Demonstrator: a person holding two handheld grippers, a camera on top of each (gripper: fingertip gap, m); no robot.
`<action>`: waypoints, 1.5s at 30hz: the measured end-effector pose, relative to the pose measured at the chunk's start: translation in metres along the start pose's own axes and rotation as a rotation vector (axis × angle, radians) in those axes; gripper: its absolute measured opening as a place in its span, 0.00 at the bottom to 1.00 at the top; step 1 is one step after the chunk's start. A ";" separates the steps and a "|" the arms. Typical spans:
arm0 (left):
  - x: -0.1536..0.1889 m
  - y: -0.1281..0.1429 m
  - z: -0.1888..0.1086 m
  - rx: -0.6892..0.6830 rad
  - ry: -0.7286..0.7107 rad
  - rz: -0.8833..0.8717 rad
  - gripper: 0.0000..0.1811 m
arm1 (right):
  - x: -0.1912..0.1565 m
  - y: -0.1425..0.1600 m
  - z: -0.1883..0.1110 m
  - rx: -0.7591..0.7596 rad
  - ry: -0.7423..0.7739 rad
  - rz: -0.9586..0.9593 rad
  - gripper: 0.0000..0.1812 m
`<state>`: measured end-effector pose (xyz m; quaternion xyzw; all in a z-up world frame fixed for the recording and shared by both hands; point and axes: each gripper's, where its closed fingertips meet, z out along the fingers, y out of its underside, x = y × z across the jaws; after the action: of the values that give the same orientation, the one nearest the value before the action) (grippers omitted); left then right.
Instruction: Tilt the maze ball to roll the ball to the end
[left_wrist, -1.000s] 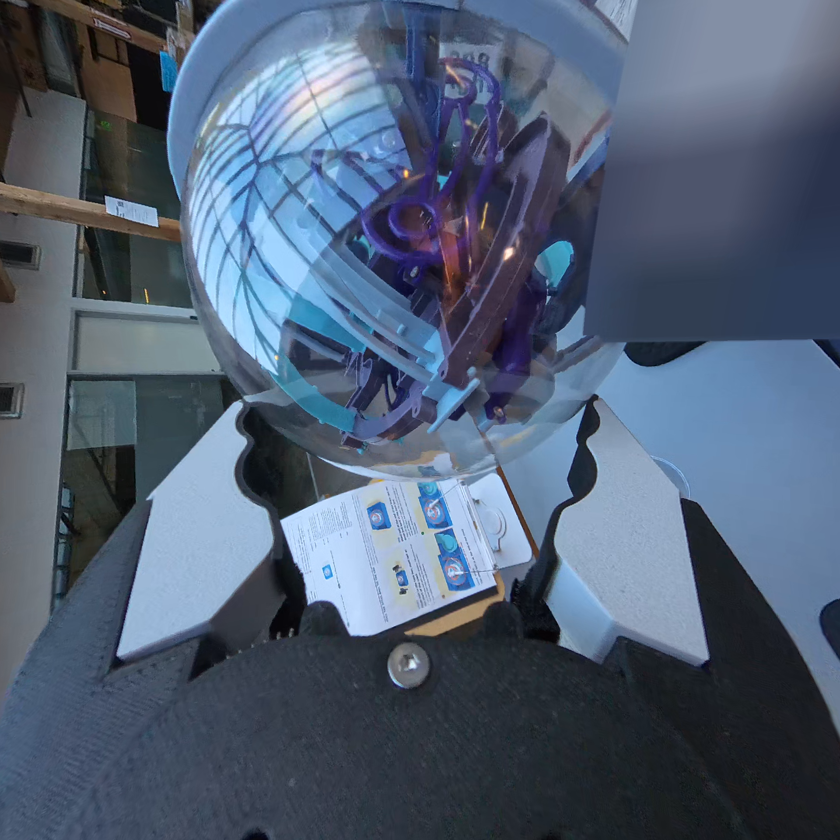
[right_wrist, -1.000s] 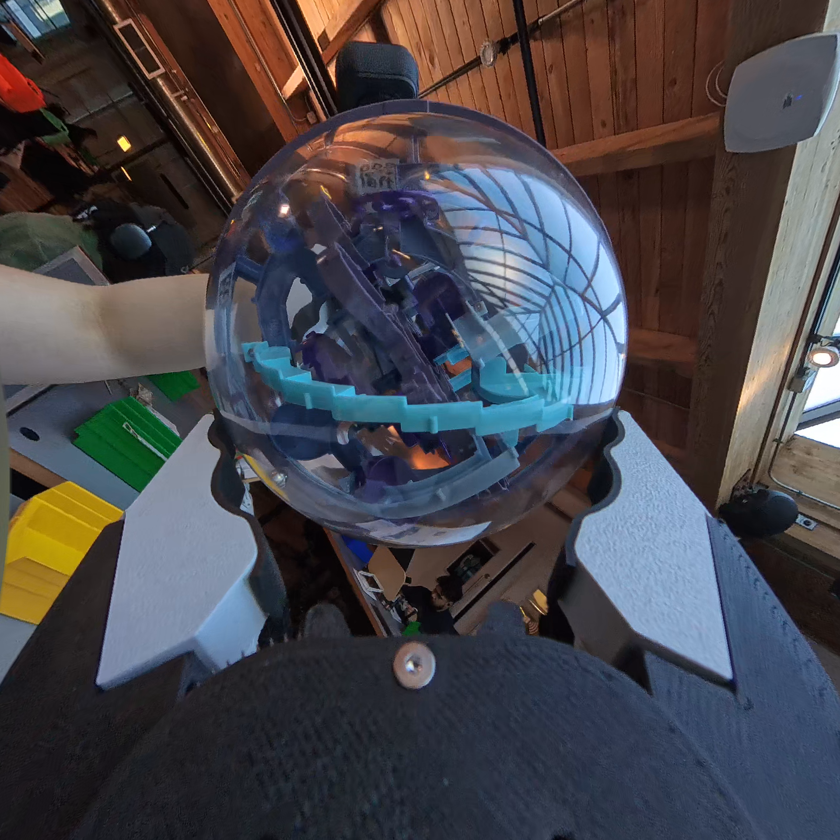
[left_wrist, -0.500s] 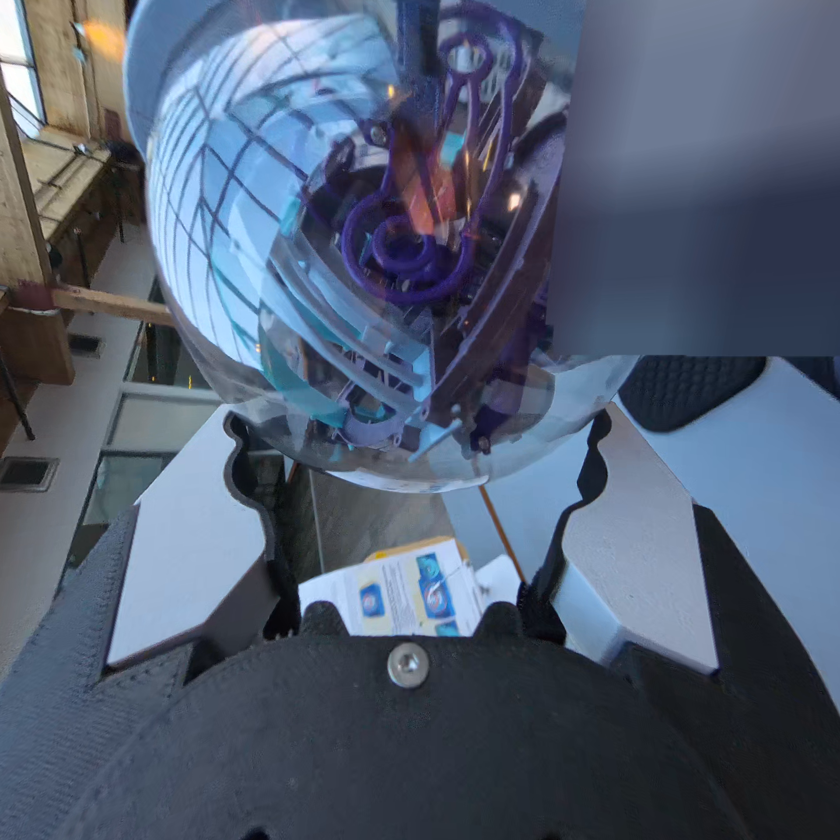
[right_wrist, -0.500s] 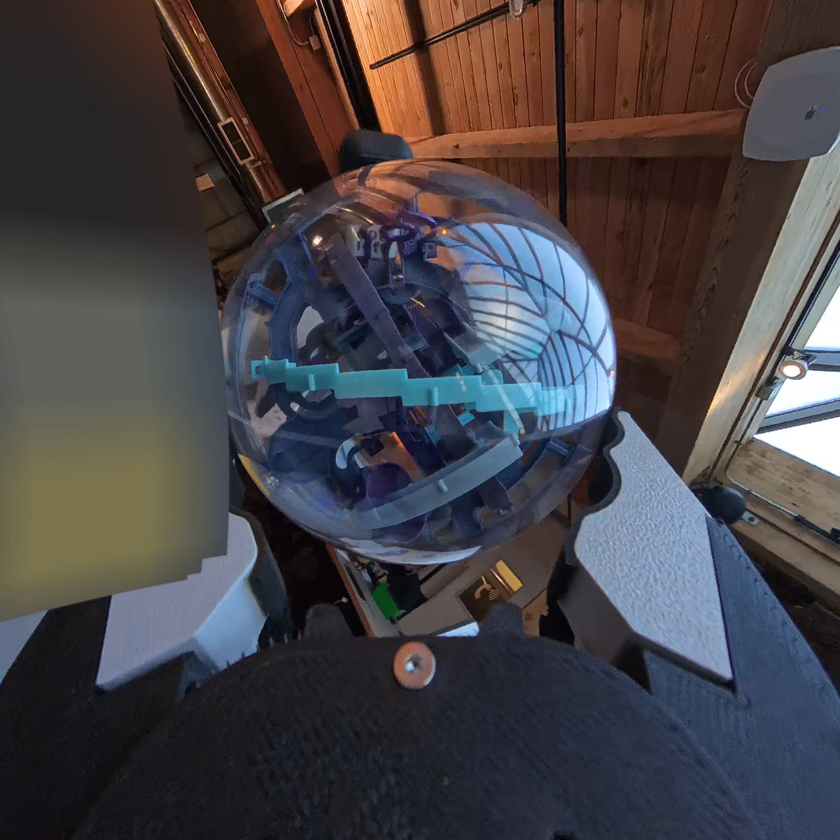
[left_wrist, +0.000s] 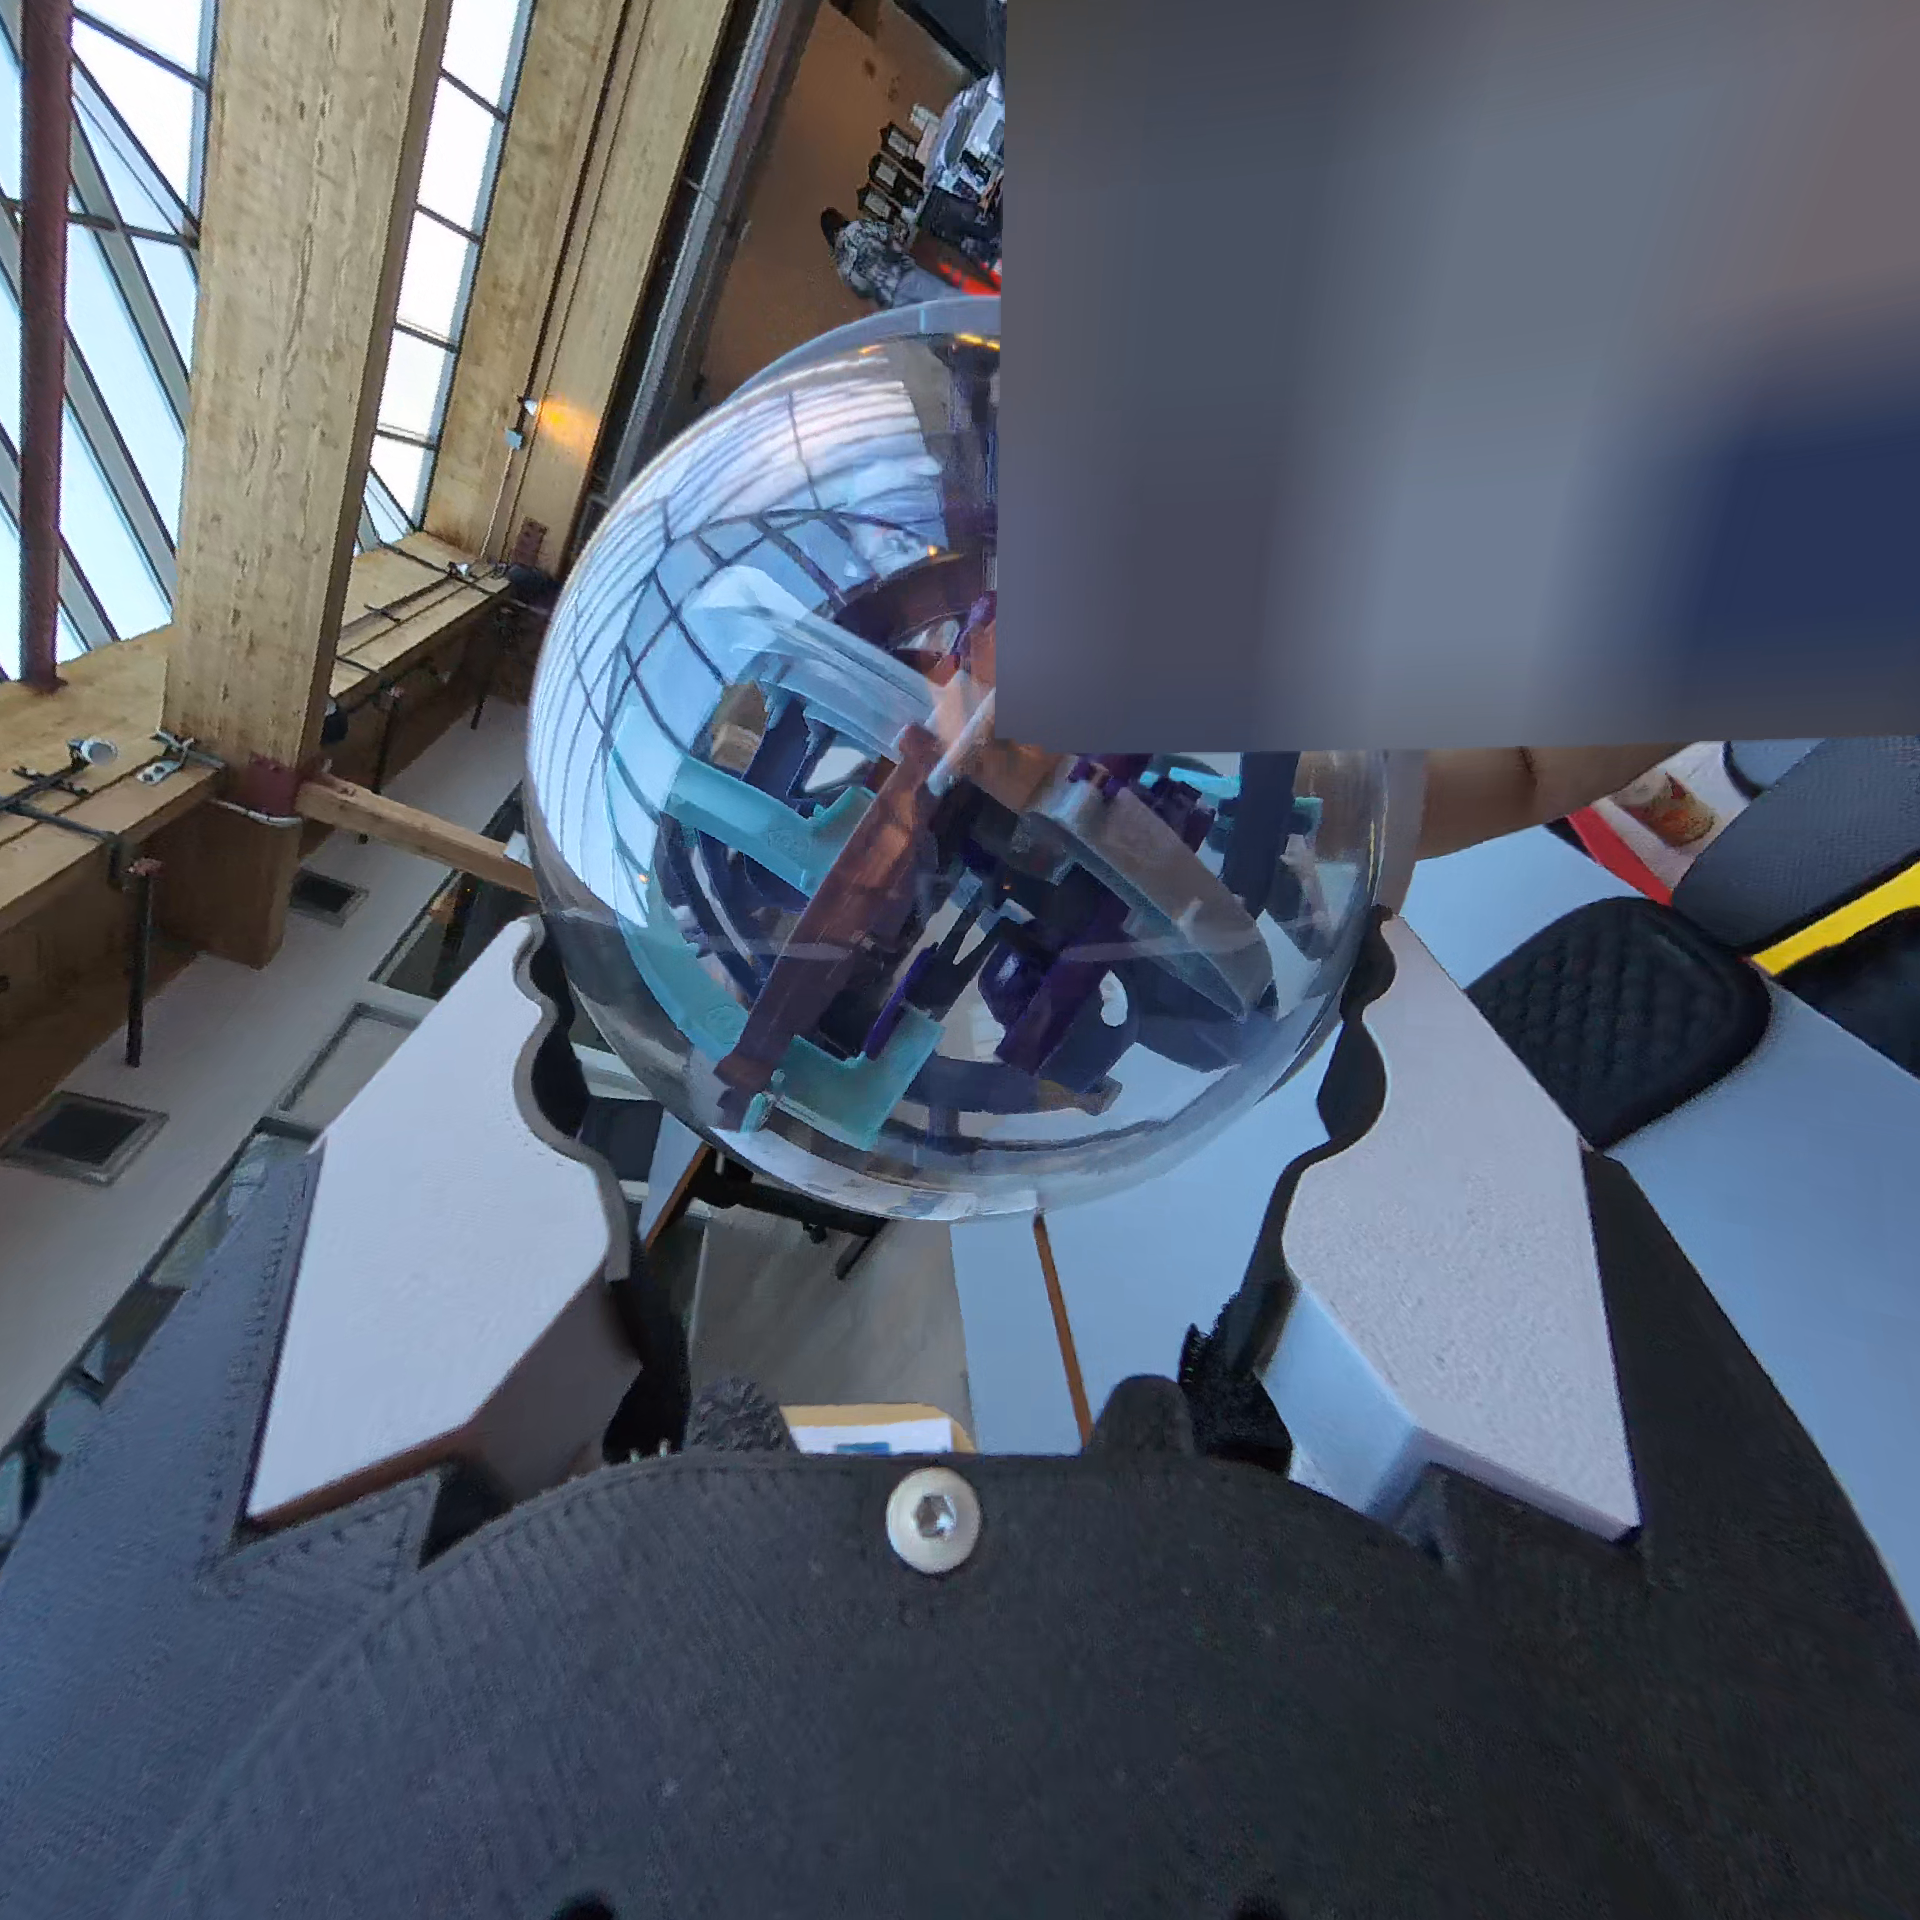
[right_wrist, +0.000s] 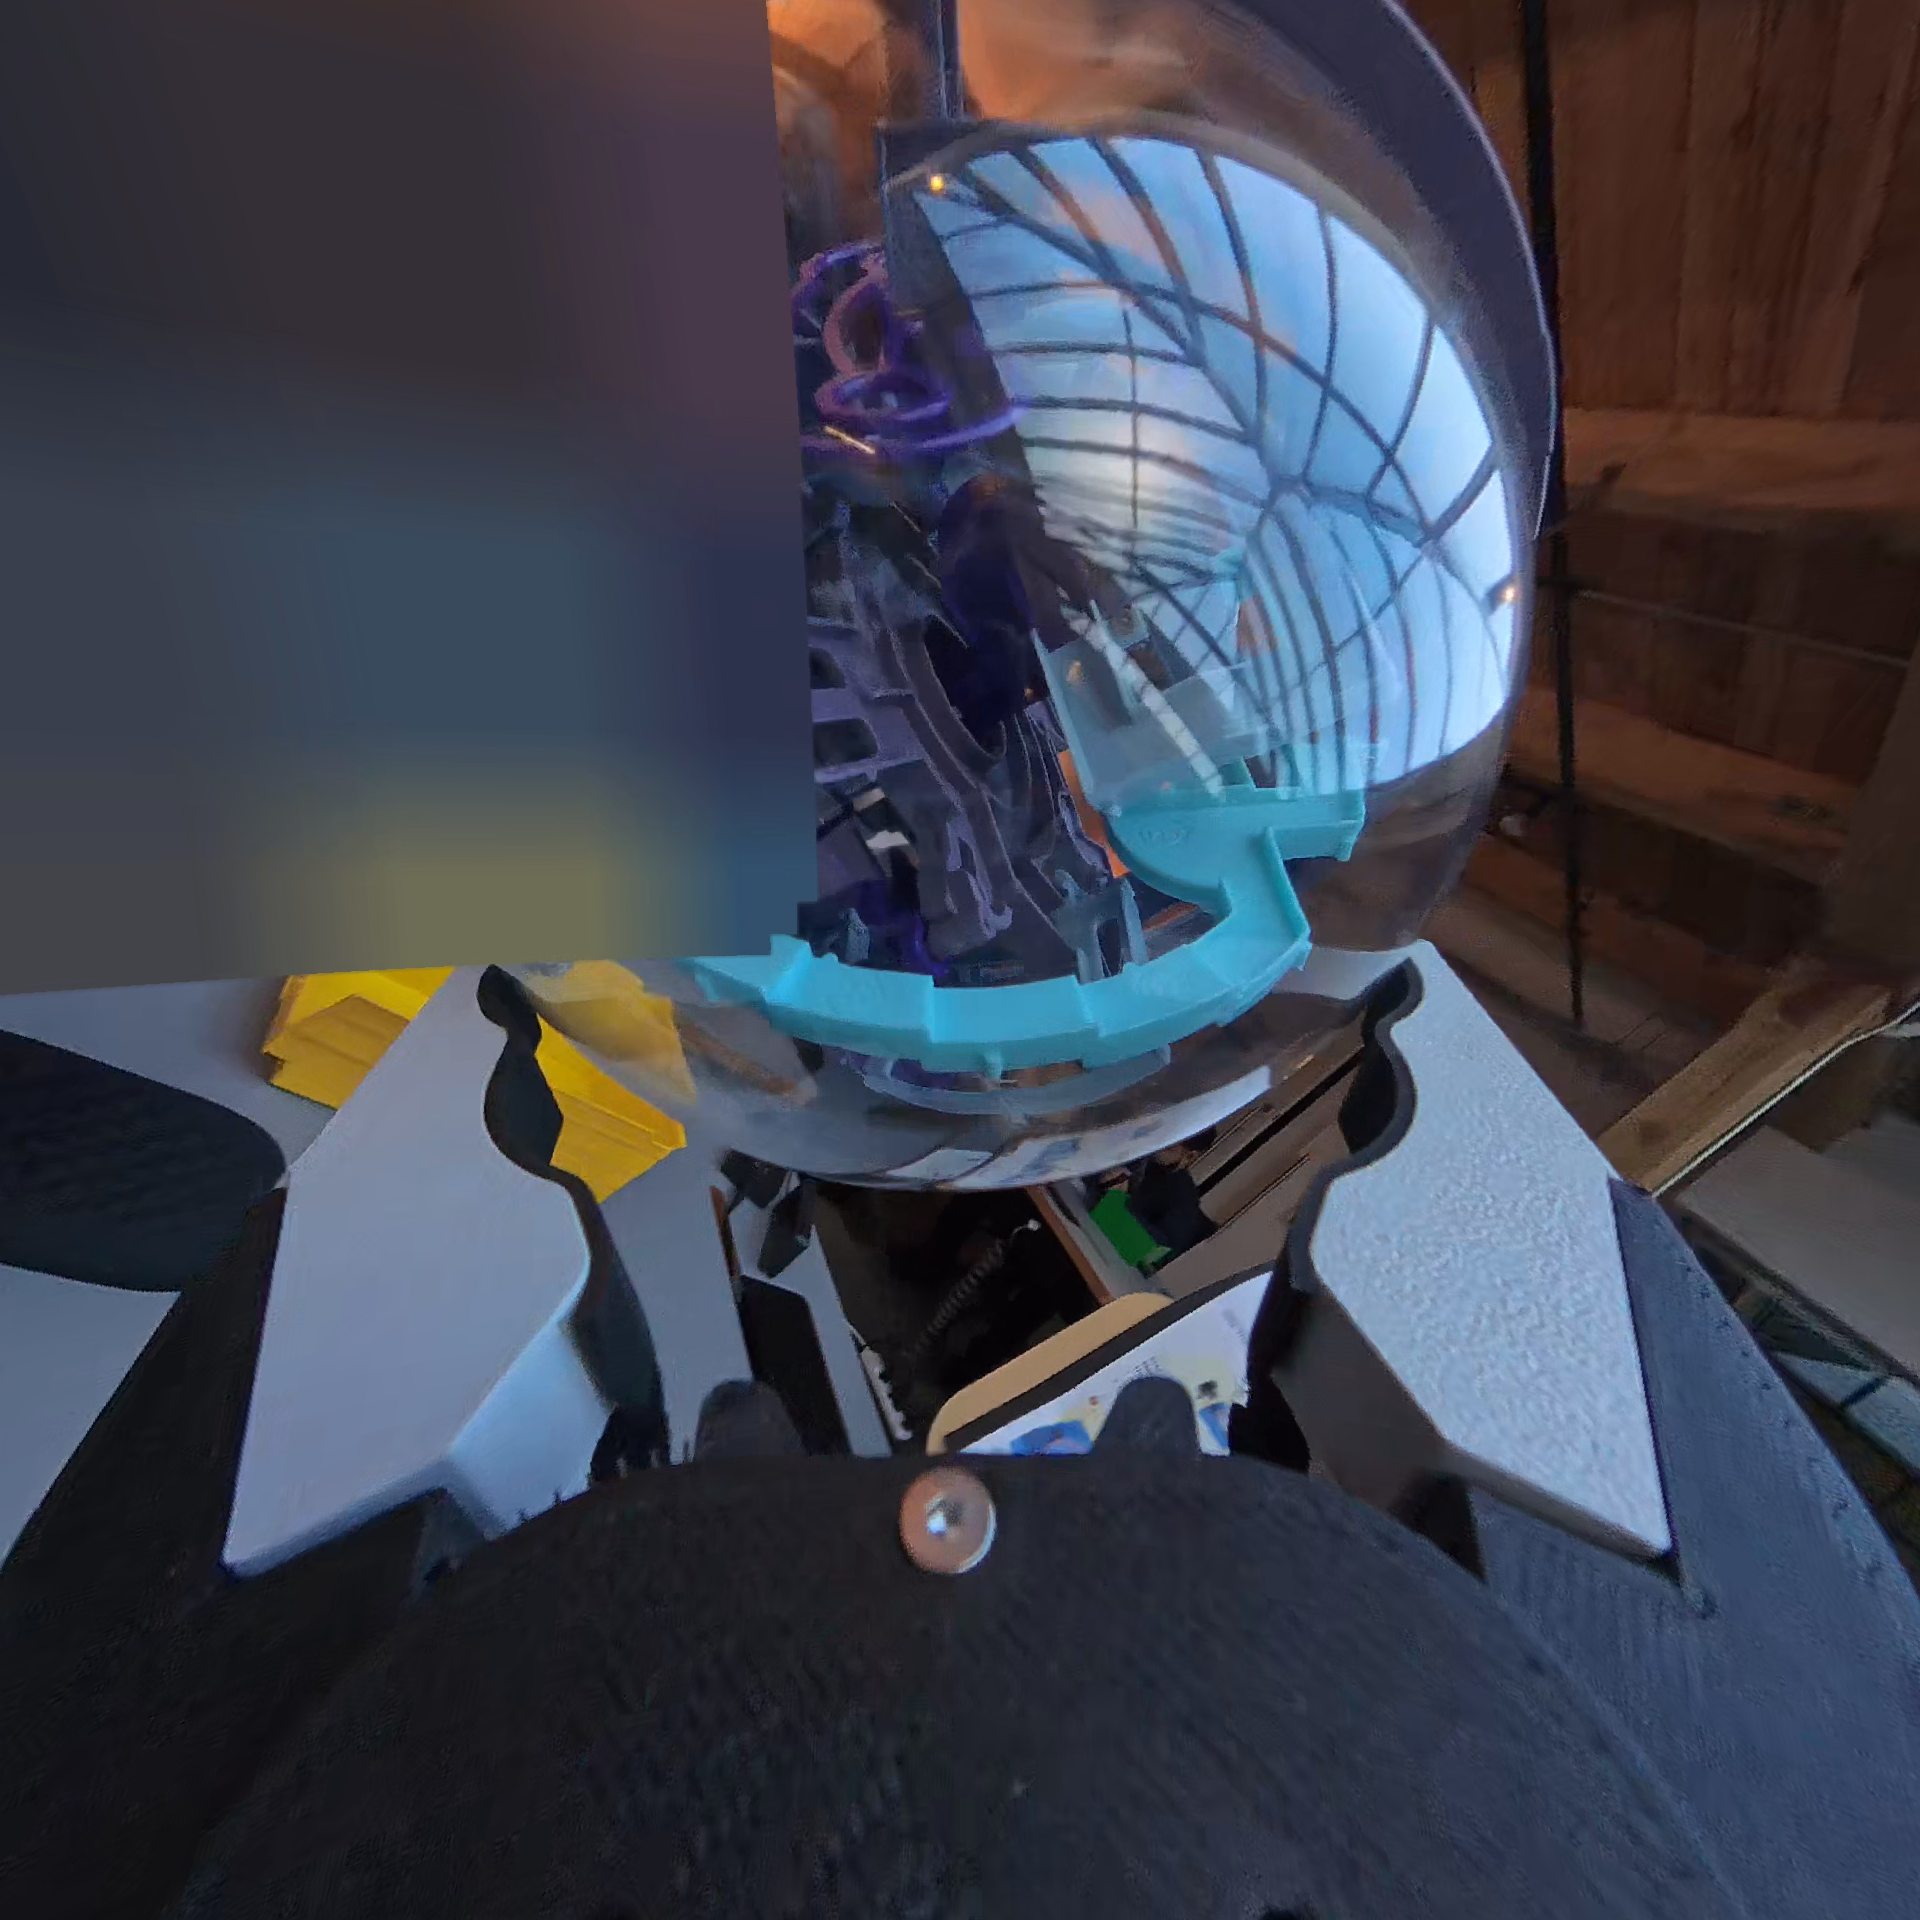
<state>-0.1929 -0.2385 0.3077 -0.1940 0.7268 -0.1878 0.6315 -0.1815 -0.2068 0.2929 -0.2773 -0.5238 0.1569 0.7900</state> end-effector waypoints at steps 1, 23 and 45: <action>0.006 0.011 -0.001 0.006 -0.003 -0.022 0.79 | -0.006 0.015 0.001 -0.010 -0.007 0.027 0.85; 0.036 0.122 -0.017 0.110 -0.089 -0.205 0.79 | -0.029 0.073 0.018 -0.149 -0.109 -0.023 0.85; -0.002 0.067 -0.007 -0.014 0.008 -0.060 0.78 | 0.005 0.011 0.009 -0.052 0.005 -0.139 0.85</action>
<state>-0.2024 -0.1801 0.2763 -0.2191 0.7246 -0.2023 0.6212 -0.1872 -0.1932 0.2924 -0.2613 -0.5438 0.0873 0.7927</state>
